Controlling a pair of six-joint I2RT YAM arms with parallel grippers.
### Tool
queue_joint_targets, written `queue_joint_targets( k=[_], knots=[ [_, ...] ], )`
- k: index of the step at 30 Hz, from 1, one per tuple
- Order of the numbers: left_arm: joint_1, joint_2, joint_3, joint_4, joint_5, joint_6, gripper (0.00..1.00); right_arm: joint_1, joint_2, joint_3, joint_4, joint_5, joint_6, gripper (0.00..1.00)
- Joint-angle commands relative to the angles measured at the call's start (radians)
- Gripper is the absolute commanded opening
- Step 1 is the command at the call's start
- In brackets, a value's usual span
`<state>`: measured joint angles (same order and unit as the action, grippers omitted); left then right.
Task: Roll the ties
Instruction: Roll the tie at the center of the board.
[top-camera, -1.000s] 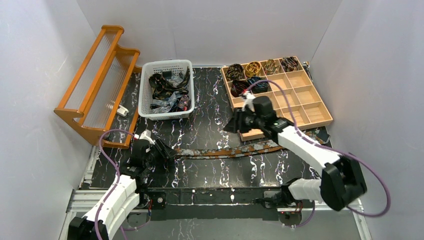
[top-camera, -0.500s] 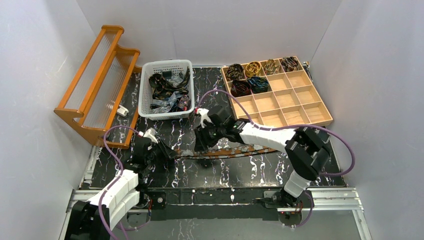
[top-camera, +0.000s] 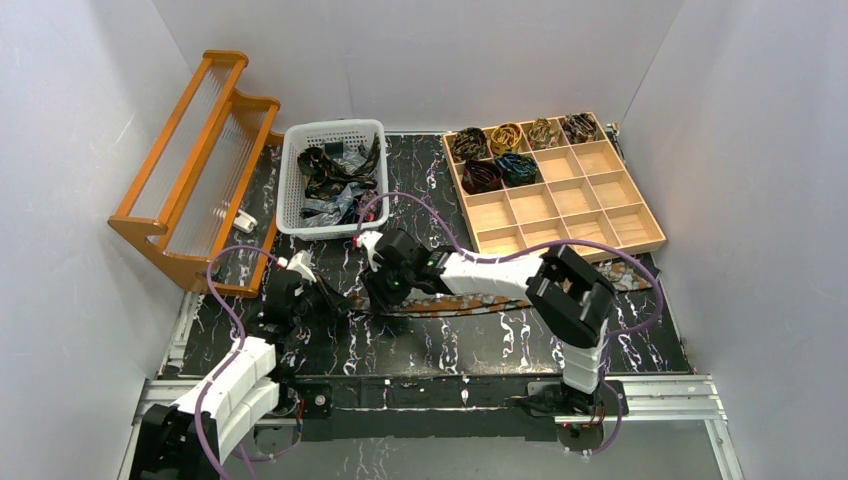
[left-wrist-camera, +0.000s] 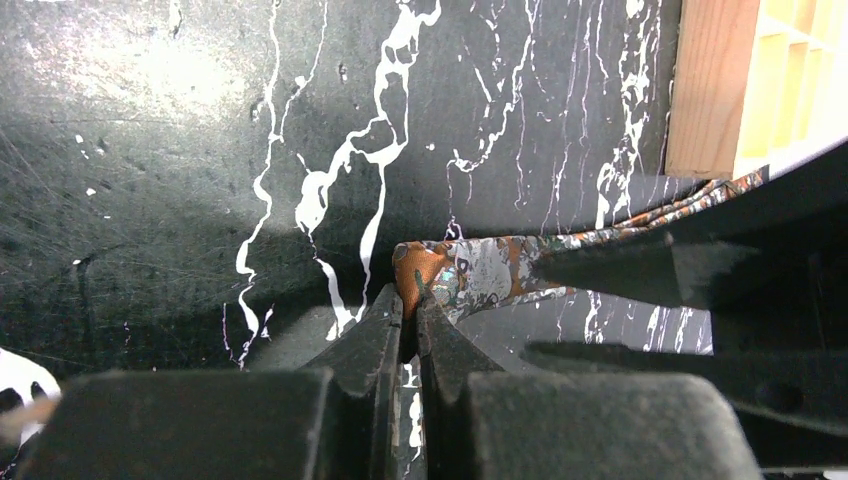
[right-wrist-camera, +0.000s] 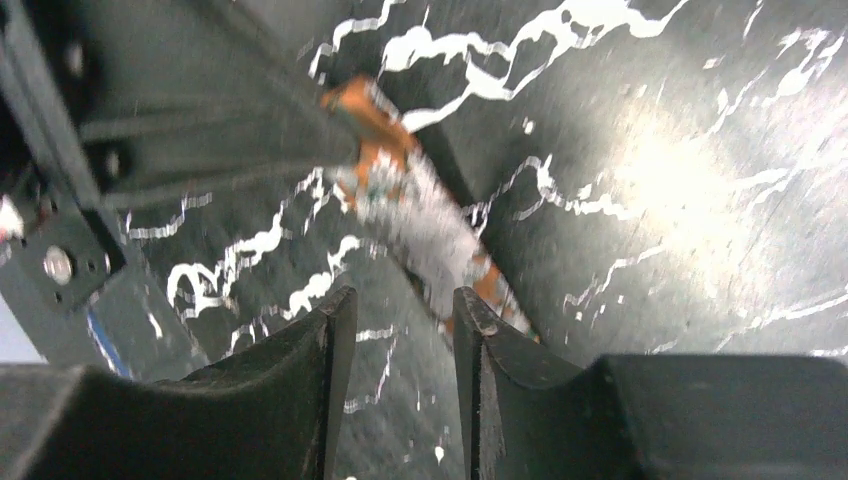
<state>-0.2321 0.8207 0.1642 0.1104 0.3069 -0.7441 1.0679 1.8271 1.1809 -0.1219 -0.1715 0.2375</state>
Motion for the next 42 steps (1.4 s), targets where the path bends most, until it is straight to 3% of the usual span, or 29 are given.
queue_joint_targets(
  k=[1,4,7,11,15,19,23,33,39,42],
  knots=[
    [0.004,-0.034,0.037,-0.052,-0.011,0.009,0.0,0.001,0.061,0.13,-0.049,0.1,0.073,0.47],
    [0.004,-0.045,0.043,-0.067,-0.024,0.013,0.0,0.021,0.031,0.127,-0.05,0.228,0.101,0.49],
    [0.004,-0.052,0.052,-0.084,-0.022,0.013,0.0,0.032,-0.05,0.06,0.024,0.323,0.081,0.57],
    [0.004,-0.063,0.053,-0.088,-0.026,0.01,0.0,0.026,-0.107,-0.008,0.098,0.327,0.035,0.62],
    [0.004,-0.07,0.059,-0.09,-0.031,0.008,0.0,0.02,-0.039,0.083,-0.021,0.233,0.142,0.5],
    [0.004,-0.065,0.064,-0.099,-0.035,0.014,0.0,0.02,0.024,0.108,-0.033,0.139,0.245,0.38],
    [0.005,-0.064,0.061,-0.1,-0.035,0.013,0.0,0.02,0.057,0.113,-0.01,0.116,0.284,0.3],
    [0.004,-0.071,0.063,-0.105,-0.035,0.008,0.0,0.02,0.197,0.211,-0.155,0.165,0.279,0.19],
    [0.004,-0.083,0.079,-0.182,-0.109,-0.012,0.4,0.018,0.198,0.166,-0.162,0.166,0.306,0.17],
    [0.004,-0.08,0.075,-0.22,-0.155,-0.029,0.48,0.018,0.195,0.149,-0.158,0.167,0.313,0.16]
  ],
)
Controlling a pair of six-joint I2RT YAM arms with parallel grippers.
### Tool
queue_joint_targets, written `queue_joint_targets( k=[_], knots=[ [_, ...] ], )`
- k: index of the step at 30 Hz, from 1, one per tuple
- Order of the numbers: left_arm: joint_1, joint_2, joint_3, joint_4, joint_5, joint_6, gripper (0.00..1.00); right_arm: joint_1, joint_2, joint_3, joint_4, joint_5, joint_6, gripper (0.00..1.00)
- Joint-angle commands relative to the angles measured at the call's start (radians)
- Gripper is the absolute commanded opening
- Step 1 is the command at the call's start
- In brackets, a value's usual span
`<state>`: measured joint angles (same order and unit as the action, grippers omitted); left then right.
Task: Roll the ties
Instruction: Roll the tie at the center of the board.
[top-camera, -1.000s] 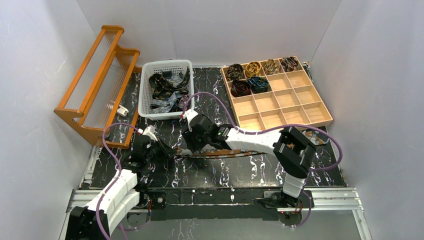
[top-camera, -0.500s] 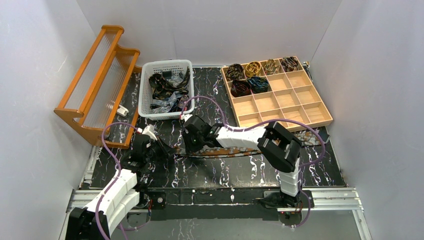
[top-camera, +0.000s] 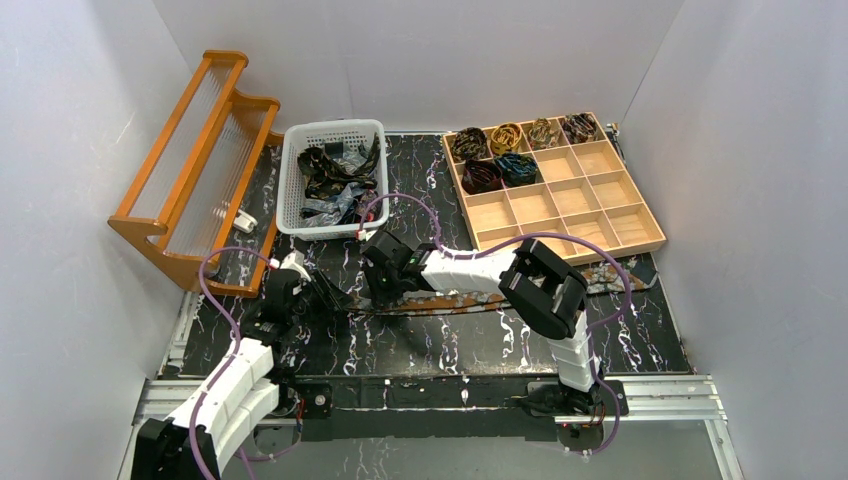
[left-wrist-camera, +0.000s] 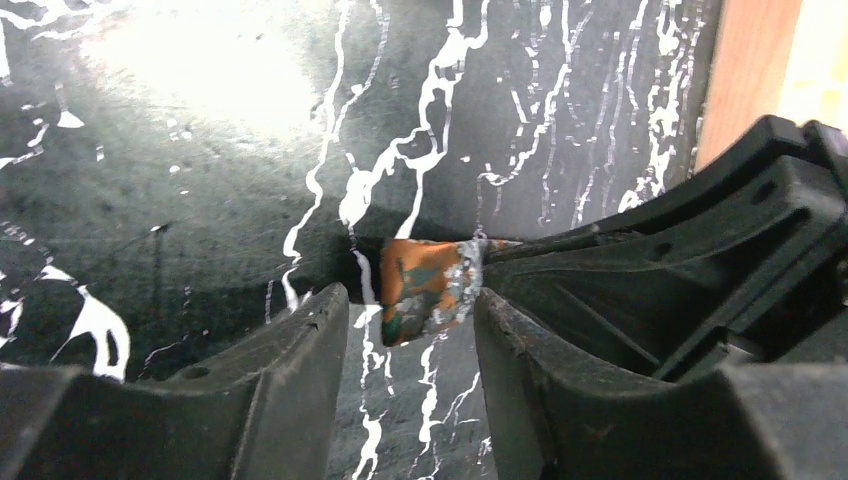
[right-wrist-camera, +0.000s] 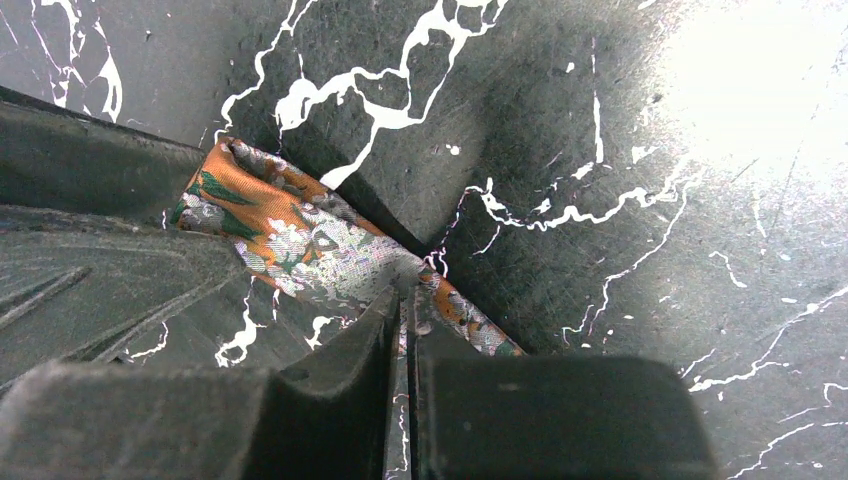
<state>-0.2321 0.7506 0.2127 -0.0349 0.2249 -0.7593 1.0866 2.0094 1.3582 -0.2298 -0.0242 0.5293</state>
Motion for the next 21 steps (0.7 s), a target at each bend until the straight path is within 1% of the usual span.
queue_joint_targets(
  k=[1,3,5,12,16,21],
  knots=[
    [0.004,-0.007,0.023,-0.072,-0.077,-0.015,0.51,-0.001,0.012,-0.032,-0.047,0.017,0.022,0.16],
    [0.004,0.005,0.021,-0.067,-0.088,-0.009,0.53,-0.001,0.012,-0.036,-0.045,0.016,0.023,0.16],
    [0.004,0.023,0.019,-0.049,-0.078,0.005,0.52,-0.005,0.014,-0.035,-0.047,0.013,0.023,0.15],
    [0.004,0.076,-0.011,0.077,-0.002,0.035,0.42,-0.007,0.014,-0.041,-0.042,0.003,0.021,0.15],
    [0.004,0.088,-0.019,0.12,0.024,0.044,0.32,-0.01,0.014,-0.039,-0.04,-0.001,0.021,0.15],
    [0.004,0.105,-0.001,0.136,0.043,0.079,0.1,-0.009,0.007,-0.033,-0.042,-0.007,0.021,0.15]
  ],
)
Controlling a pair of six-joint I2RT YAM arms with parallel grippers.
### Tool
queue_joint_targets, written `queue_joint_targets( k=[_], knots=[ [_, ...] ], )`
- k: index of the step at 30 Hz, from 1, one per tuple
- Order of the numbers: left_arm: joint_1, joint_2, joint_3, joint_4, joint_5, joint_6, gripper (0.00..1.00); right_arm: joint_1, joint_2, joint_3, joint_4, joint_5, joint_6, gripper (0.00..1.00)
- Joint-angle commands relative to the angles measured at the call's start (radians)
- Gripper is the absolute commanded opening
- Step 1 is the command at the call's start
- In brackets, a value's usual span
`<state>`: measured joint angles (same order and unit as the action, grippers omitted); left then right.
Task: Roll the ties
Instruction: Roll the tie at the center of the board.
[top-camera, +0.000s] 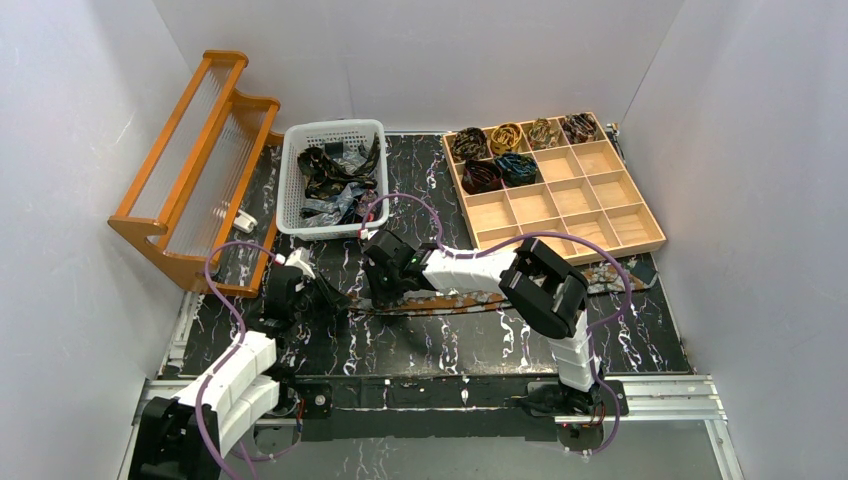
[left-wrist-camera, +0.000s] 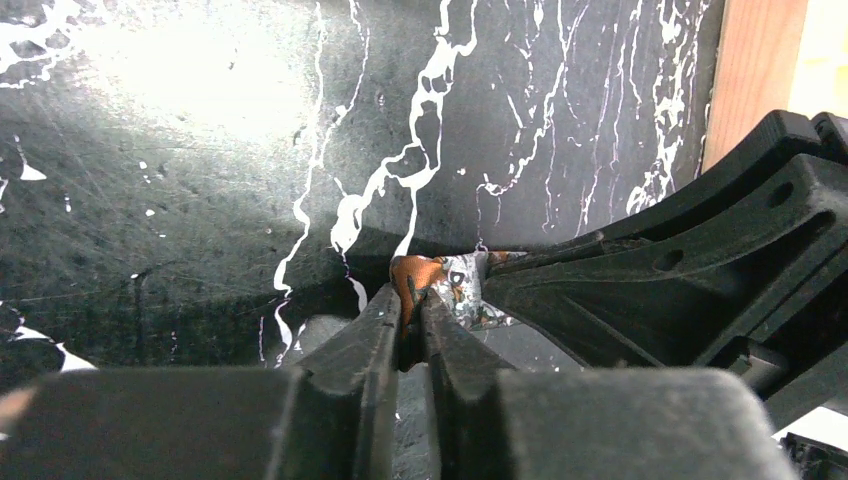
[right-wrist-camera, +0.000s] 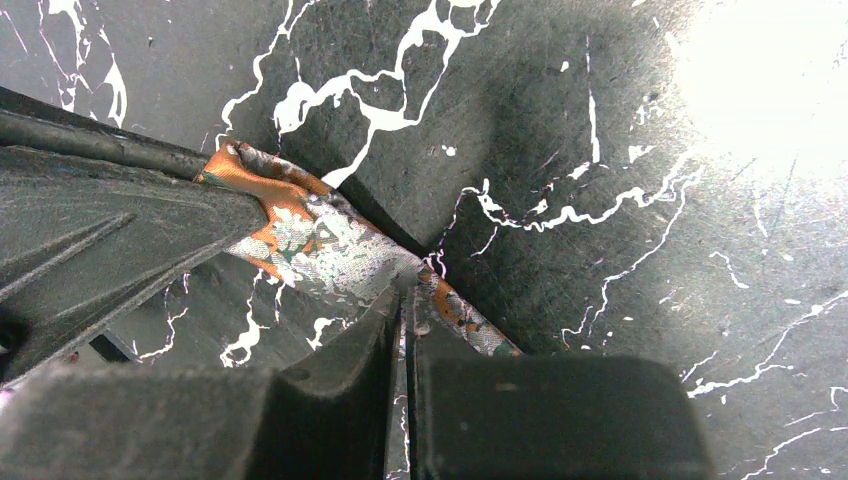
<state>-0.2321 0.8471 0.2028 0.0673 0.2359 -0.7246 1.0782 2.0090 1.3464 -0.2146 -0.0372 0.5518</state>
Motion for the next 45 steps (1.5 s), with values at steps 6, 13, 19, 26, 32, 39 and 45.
queue_joint_targets(
  k=[6,13,19,26,32,39,45],
  knots=[
    [0.004,-0.029,0.05,-0.015,0.013,0.073,0.0,-0.001,-0.027,0.038,-0.094,-0.008,0.009,0.24],
    [0.002,-0.083,0.063,-0.061,-0.032,0.079,0.0,-0.012,-0.127,0.007,-0.071,0.031,0.083,0.27],
    [-0.005,-0.075,0.069,-0.062,-0.029,0.085,0.0,-0.015,-0.12,-0.033,-0.061,0.074,0.167,0.18],
    [-0.014,-0.075,0.072,-0.062,-0.037,0.096,0.0,-0.015,-0.035,-0.001,-0.119,0.066,0.193,0.14],
    [-0.018,-0.06,0.092,-0.061,-0.038,0.113,0.0,-0.017,0.011,0.009,-0.155,0.061,0.195,0.1],
    [-0.029,-0.094,0.188,-0.151,-0.05,0.144,0.0,-0.023,0.011,-0.011,-0.158,0.061,0.233,0.07],
    [-0.071,-0.056,0.249,-0.204,-0.065,0.163,0.0,-0.043,-0.015,-0.05,-0.08,0.002,0.267,0.07]
  ],
)
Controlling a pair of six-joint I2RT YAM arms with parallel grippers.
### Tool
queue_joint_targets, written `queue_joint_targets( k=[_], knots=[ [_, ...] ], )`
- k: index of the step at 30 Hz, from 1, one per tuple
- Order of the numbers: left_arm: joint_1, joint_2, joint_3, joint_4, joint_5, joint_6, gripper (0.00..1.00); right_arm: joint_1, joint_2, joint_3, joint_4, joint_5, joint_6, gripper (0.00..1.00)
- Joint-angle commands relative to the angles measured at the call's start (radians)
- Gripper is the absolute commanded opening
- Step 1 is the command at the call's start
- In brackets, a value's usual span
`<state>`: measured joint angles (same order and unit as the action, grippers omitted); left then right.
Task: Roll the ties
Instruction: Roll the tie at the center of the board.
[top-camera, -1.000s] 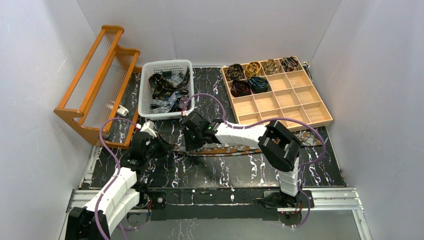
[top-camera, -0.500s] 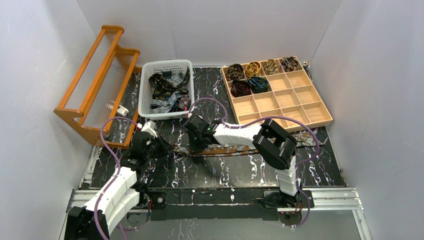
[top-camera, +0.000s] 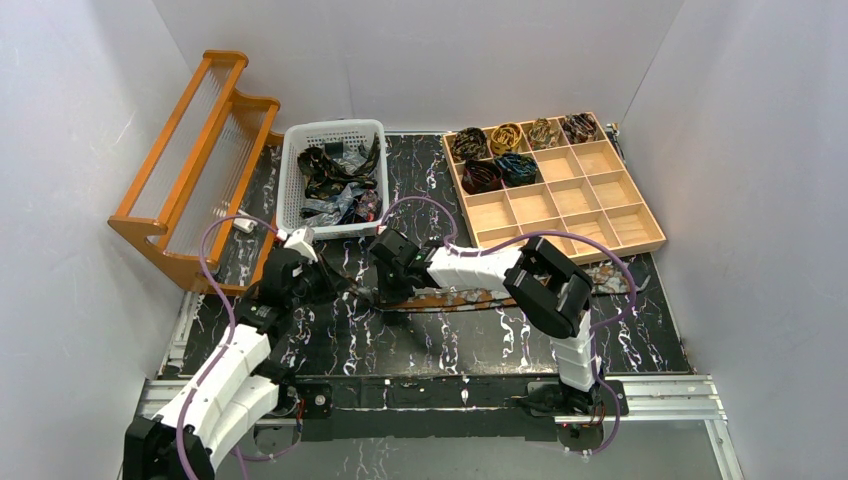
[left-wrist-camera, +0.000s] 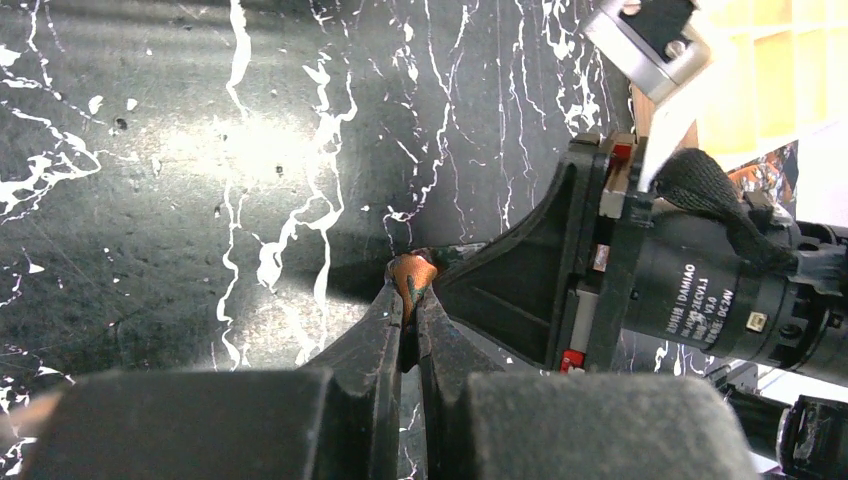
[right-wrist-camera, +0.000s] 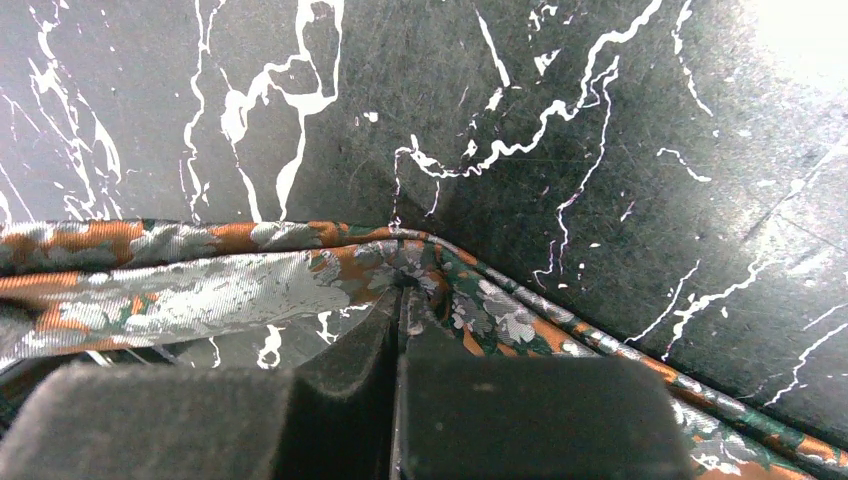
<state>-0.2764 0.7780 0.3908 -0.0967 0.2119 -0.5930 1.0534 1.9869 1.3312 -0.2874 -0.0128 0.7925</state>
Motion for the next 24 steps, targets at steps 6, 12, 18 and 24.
queue_joint_targets(
  k=[6,12,18,24],
  knots=[
    [-0.135,0.038,0.097,-0.052,-0.132,0.018,0.0,-0.039,0.011,-0.053,0.039,-0.048,0.058,0.06],
    [-0.215,0.072,0.121,-0.051,-0.198,0.005,0.0,-0.045,0.016,-0.061,0.052,-0.068,0.065,0.06],
    [-0.245,0.114,0.144,-0.051,-0.23,0.02,0.0,-0.058,-0.009,-0.096,0.102,-0.103,0.079,0.06],
    [-0.295,0.159,0.151,-0.053,-0.283,0.04,0.0,-0.065,-0.073,-0.119,0.163,-0.129,0.071,0.07]
  ],
)
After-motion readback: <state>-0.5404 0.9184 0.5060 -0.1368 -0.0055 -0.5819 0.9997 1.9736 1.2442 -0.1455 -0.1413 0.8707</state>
